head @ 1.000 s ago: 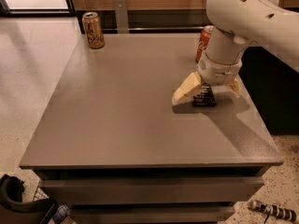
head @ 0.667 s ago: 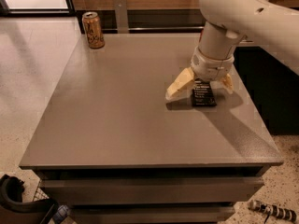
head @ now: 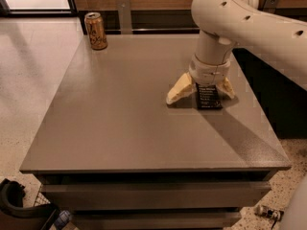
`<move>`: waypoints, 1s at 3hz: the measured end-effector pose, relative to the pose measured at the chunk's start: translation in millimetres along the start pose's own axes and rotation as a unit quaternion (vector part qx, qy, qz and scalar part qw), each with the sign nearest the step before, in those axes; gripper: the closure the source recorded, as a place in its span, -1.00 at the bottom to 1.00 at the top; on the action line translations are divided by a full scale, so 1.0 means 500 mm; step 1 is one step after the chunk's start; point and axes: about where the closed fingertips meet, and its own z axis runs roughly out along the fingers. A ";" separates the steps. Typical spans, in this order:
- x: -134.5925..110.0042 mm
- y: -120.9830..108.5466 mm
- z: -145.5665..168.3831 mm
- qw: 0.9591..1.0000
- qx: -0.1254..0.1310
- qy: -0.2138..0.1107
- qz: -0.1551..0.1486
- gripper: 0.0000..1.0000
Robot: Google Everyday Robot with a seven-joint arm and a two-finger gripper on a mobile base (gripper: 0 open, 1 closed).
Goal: Move rxbar chocolate near orange can
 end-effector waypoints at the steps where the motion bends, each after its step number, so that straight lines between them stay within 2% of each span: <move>1: -0.001 0.001 0.003 1.000 0.000 -0.001 0.001 -0.51; 2: -0.002 0.001 -0.005 1.000 0.000 -0.001 0.001 0.09; 3: -0.002 0.002 -0.024 1.000 0.000 -0.001 0.001 0.56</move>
Offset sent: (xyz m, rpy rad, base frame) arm 0.0005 0.0002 -0.0012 -0.0007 -0.0008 -0.0022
